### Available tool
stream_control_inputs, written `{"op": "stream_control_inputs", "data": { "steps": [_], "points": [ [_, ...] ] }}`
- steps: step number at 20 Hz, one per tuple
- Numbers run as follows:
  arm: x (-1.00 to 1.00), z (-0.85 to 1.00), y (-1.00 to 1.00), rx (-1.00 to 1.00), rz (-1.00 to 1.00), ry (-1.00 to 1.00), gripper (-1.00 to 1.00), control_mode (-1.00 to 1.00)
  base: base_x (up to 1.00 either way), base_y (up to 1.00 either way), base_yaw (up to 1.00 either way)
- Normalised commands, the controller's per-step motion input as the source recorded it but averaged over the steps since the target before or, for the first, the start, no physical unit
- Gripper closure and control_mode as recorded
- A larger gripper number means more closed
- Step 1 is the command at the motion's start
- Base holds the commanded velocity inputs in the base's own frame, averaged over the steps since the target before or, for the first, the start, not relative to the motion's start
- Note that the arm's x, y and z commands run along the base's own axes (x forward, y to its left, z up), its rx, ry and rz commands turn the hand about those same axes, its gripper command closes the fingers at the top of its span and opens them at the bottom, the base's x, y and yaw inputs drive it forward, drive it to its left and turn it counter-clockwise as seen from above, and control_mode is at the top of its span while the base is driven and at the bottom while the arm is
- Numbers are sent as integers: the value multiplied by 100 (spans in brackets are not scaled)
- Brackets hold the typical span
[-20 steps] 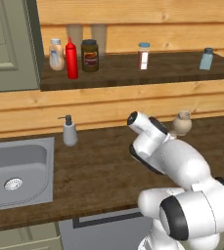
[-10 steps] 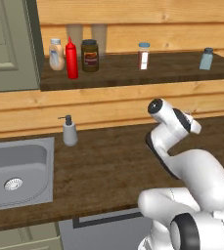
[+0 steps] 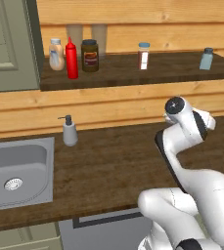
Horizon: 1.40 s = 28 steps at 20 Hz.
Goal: Put the shaker and condiment bottle from the counter next to their counterparts in the cabinet.
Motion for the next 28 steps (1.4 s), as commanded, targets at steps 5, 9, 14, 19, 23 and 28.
{"op": "stream_control_inputs", "data": {
  "steps": [5, 9, 14, 19, 23, 28],
  "points": [
    [-26, 77, -1, 0, 4, 0, 100, -100, 0, 0, 0],
    [-39, 85, 0, 0, 5, 0, 100, -100, 0, 0, 0],
    [-38, 74, 0, 0, 3, 0, 100, -100, 0, 0, 0],
    [-29, 57, 0, 0, 5, 0, 100, -100, 0, 0, 0],
    [-3, 52, 0, 0, 6, 0, 100, -100, 0, 0, 0],
    [-2, 70, 0, 0, 8, 0, 100, -100, 0, 0, 0]
  ]
}}
